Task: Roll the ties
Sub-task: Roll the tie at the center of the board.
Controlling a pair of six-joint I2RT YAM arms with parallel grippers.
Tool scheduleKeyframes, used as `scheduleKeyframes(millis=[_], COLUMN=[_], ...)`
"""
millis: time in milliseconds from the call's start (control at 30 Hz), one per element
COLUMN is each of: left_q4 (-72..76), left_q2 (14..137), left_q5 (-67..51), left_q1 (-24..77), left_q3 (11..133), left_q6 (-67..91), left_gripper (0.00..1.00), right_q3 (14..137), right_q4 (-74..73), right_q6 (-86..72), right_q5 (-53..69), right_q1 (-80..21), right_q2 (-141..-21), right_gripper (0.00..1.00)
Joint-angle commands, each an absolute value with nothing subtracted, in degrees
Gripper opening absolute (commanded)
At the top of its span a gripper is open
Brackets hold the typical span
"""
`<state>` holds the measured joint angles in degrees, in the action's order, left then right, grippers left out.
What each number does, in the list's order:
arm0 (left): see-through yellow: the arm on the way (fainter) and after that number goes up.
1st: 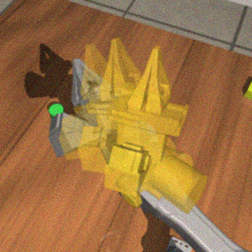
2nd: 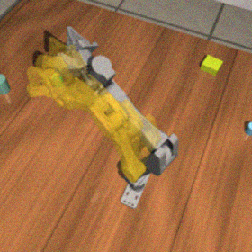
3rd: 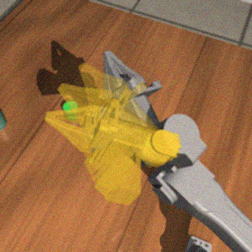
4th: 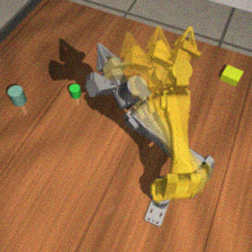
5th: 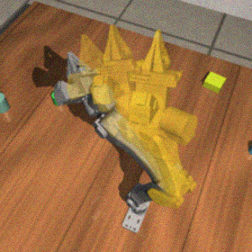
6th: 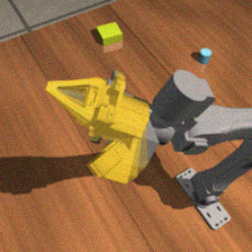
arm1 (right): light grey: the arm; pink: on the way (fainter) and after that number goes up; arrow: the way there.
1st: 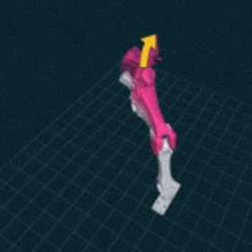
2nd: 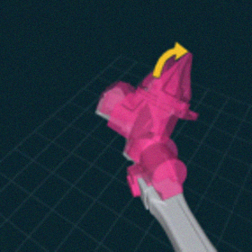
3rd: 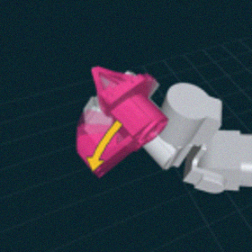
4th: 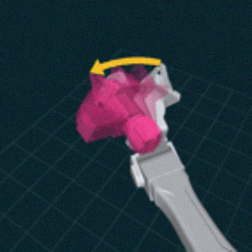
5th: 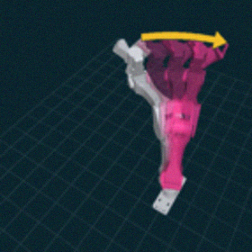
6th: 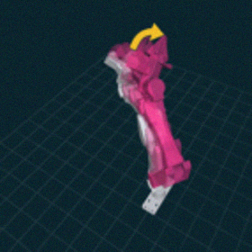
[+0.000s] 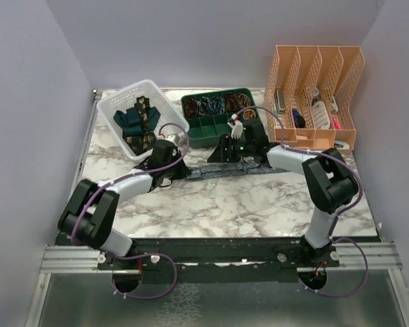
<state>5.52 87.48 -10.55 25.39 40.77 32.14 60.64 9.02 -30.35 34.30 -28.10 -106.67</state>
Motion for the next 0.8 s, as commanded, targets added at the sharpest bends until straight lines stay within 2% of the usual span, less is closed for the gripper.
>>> scheduleKeyframes(millis=[0,133,400,500,633,767], left_q4=[-7.0,-17.4,-32.6,-33.4,-34.1,-35.6], left_q2=[78.6,70.4,60.8,62.5,66.2,68.3], left_q5=[-2.8,2.6,12.4,13.0,14.4,16.5], left_q1=[25.5,25.5,25.5,25.5,25.5,25.6], left_q3=[35.0,32.6,33.8,34.8,36.8,40.0], left_q6=[37.8,39.8,43.2,43.0,42.4,42.1], left_gripper=[0.0,0.0,0.0,0.0,0.0,0.0], right_q3=[58.4,56.2,53.2,53.3,54.5,56.2], right_q4=[8.5,11.9,17.1,19.9,24.3,26.2], right_q6=[-25.6,-24.5,-24.3,-26.9,-33.9,-36.8], right_q5=[39.8,43.9,39.2,35.9,38.6,41.6], right_q1=[-27.9,-28.9,-37.9,-40.7,-41.2,-41.9], right_q2=[-101.5,-99.6,-98.9,-99.7,-103.5,-106.9], right_gripper=[0.64,0.64,0.59,0.5,0.36,0.3])
